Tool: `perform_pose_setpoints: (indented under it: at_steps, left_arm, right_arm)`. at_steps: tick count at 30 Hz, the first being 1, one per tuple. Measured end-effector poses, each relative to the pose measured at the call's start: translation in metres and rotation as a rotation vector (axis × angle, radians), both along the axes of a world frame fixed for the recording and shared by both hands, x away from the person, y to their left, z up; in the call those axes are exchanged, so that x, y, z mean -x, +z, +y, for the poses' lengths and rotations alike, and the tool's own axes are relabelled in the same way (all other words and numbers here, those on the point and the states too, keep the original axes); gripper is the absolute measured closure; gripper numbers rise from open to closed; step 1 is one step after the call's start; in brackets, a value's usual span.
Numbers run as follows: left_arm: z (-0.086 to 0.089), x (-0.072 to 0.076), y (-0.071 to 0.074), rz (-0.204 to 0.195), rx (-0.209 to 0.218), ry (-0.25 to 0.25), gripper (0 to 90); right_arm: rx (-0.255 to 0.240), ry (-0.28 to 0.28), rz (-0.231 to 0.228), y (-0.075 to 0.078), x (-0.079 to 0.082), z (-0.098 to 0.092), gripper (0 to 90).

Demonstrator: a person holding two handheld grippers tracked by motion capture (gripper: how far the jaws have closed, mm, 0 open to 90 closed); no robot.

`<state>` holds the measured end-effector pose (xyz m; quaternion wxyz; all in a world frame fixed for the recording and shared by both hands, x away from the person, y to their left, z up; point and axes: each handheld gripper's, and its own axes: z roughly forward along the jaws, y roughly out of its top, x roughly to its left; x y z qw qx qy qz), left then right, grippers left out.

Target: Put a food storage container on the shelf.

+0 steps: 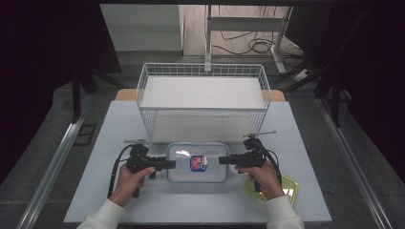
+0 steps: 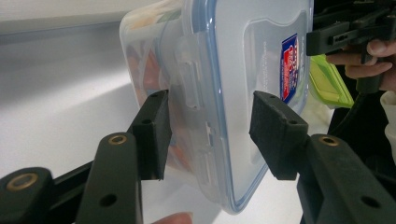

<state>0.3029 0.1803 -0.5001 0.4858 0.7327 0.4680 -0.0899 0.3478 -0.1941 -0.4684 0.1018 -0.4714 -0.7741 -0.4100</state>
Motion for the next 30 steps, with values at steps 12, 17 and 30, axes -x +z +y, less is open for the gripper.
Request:
perform_pose_setpoints:
  at_steps: [12, 17, 30]
  left_arm:
    - [-0.002, 0.007, 0.021, -0.059, 0.001, -0.002, 51.1]
    - [-0.004, 0.012, 0.032, -0.087, -0.001, -0.008, 51.0]
    - [-0.003, 0.015, 0.061, -0.139, 0.014, -0.016, 51.0]
  right_arm:
    - [-0.021, -0.01, -0.043, 0.015, 0.01, -0.004, 46.3]
    - [-0.019, -0.014, -0.078, 0.027, 0.017, -0.005, 46.2]
    - [0.005, -0.018, -0.15, 0.065, 0.028, -0.004, 46.2]
